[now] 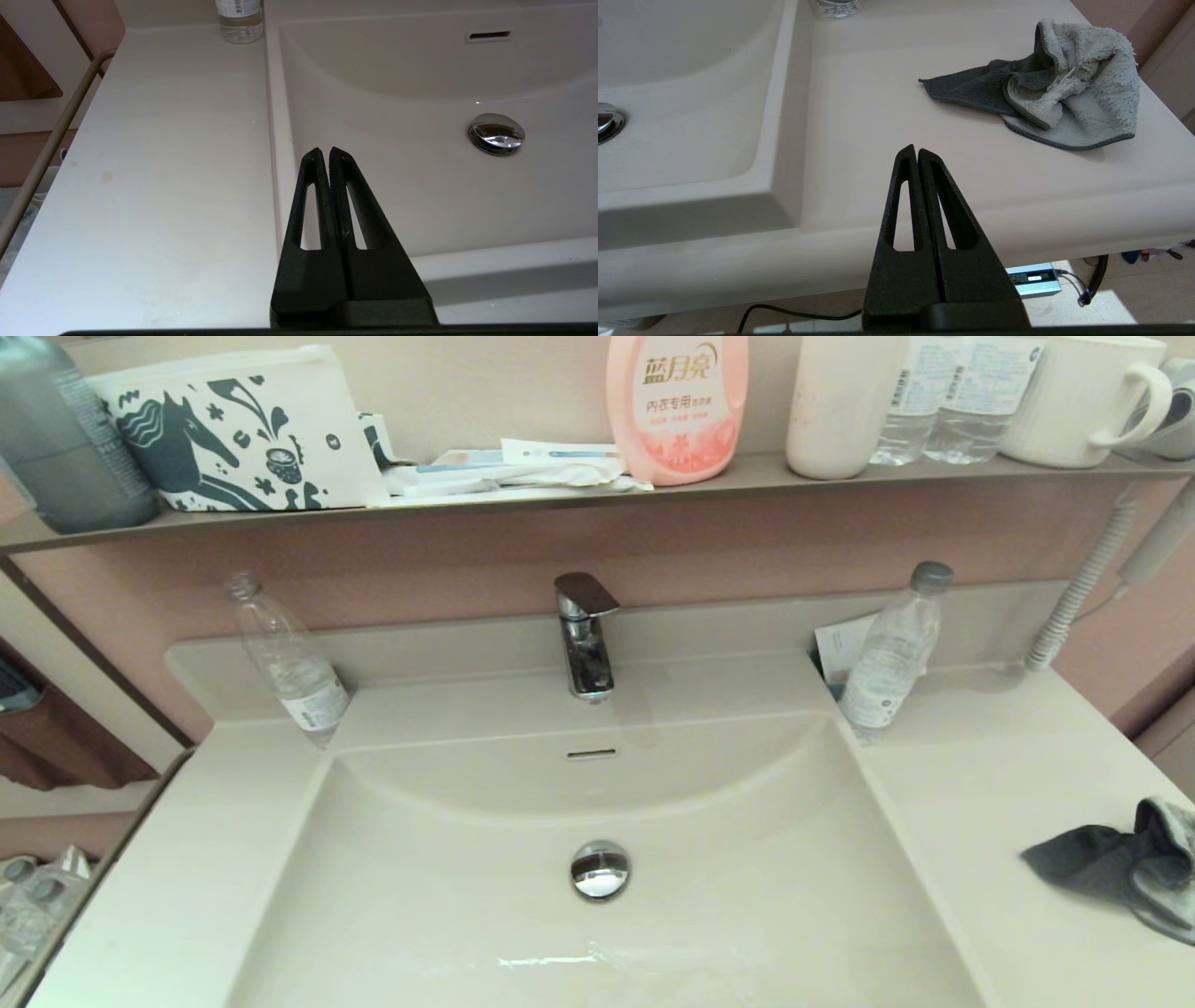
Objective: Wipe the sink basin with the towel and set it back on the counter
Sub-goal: Turn on the faucet
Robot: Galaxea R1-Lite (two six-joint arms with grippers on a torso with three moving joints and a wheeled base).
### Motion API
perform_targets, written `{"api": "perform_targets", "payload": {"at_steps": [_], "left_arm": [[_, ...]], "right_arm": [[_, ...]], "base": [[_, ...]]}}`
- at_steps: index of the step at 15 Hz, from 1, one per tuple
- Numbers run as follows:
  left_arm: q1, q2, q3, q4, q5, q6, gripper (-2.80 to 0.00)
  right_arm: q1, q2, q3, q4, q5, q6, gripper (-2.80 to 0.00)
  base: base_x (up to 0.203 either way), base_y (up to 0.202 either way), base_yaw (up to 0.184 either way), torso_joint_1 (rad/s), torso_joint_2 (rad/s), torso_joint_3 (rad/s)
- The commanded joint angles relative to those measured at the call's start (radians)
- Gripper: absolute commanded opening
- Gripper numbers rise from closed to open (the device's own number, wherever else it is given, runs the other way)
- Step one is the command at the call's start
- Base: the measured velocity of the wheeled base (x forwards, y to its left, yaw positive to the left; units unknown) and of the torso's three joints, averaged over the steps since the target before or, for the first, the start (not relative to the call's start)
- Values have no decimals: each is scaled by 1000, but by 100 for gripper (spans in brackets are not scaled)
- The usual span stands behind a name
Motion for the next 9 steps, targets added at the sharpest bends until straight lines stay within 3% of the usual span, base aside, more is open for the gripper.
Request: {"api": "perform_targets", "payload": {"at_steps": [1, 3, 5, 9], "left_arm": [[0, 1, 0, -2, -1, 4, -280], [0, 2, -22, -13, -2, 2, -280], [1, 49, -127, 5, -9, -6, -280], [1, 275, -271, 6, -65, -4, -280]], "right_arm": [[0, 0, 0, 0, 0, 0, -280], [0, 0, 0, 0, 0, 0, -280], [0, 1, 0, 0, 0, 0, -280], [0, 1, 0, 0, 0, 0, -280]], "base": [[0, 0, 0, 0, 0, 0], [0, 0, 0, 0, 0, 0], [0, 0, 0, 0, 0, 0], [0, 0, 0, 0, 0, 0]]}}
